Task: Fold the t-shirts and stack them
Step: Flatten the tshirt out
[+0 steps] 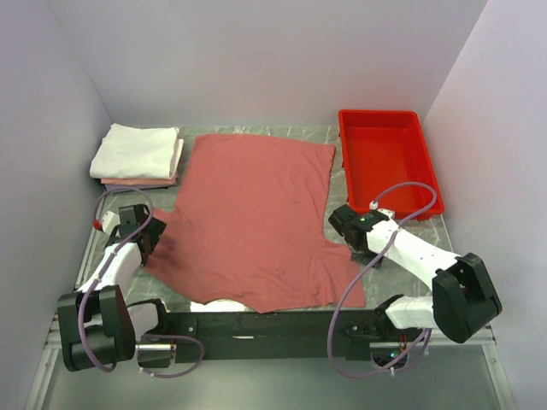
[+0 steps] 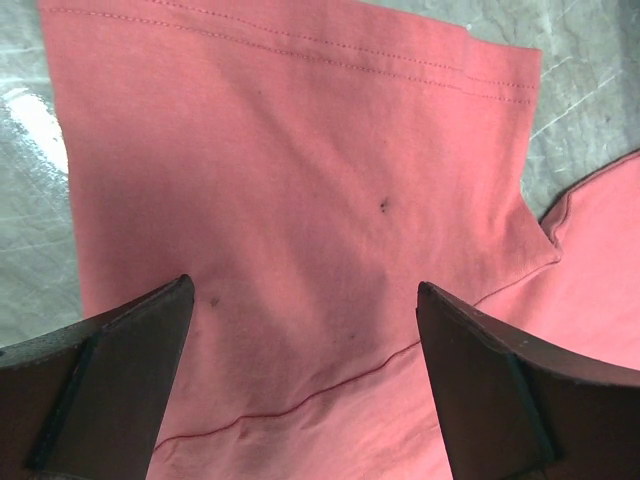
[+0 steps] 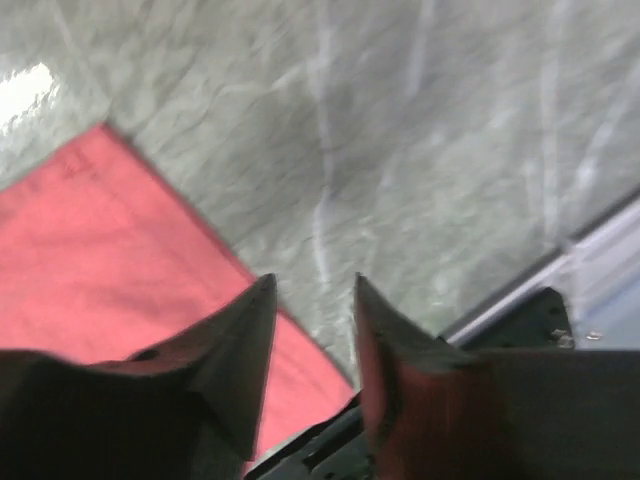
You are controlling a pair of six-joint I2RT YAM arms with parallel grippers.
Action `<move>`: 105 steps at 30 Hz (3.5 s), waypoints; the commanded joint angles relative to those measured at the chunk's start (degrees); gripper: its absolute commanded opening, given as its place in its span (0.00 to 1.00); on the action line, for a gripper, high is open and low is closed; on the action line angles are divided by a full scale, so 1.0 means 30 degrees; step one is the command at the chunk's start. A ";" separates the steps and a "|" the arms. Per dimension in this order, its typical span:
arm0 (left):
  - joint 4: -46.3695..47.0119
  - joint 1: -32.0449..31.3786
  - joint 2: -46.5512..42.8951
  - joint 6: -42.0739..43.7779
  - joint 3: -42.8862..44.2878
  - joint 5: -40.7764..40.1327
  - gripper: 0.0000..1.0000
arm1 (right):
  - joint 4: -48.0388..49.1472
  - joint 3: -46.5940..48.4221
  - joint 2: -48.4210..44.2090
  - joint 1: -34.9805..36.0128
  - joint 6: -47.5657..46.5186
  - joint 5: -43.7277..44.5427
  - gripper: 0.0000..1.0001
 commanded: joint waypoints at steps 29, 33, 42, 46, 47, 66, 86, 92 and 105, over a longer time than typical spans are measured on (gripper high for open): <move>0.0412 -0.3566 -0.3145 -0.2549 -0.2067 0.2647 0.99 | 0.8659 1.6077 1.4730 -0.0111 -0.9384 -0.8973 0.89; 0.0033 -0.3566 -0.1154 -0.2488 -0.1217 0.0655 1.00 | 0.9273 1.3708 1.3971 -0.0082 -0.9209 -0.9147 0.89; 0.0294 -0.4030 0.3359 -0.2195 0.1333 0.0005 0.99 | 1.1530 0.5329 1.0076 0.2250 -0.8186 -1.2280 0.89; 0.1057 -0.4882 0.4705 -0.2078 0.2064 0.0504 0.99 | 1.1911 0.3304 0.8288 0.6491 -0.6750 -1.3655 0.89; 0.1029 -0.5145 0.5000 -0.2107 0.2530 0.0389 0.99 | 1.2086 0.3301 0.7850 0.7322 -0.6283 -1.4153 0.89; -0.1137 -1.0624 1.4427 -0.0819 1.2783 -0.1192 0.99 | 0.9451 0.8779 0.5852 0.2123 -0.8562 -1.1174 0.89; -0.3427 -1.0919 2.6744 0.8115 3.4353 0.0007 1.00 | 0.8690 1.4373 1.2473 -0.2103 -1.0057 -1.0675 0.89; -0.1726 -1.0919 2.1684 0.8616 3.0138 -0.1515 0.99 | 0.8543 1.5459 1.3527 -0.2221 -1.0088 -0.9735 0.89; -0.0733 -1.0949 1.5579 0.5219 1.9446 -0.0257 0.99 | 0.7871 1.7213 1.5783 -0.2367 -1.0761 -0.9120 0.89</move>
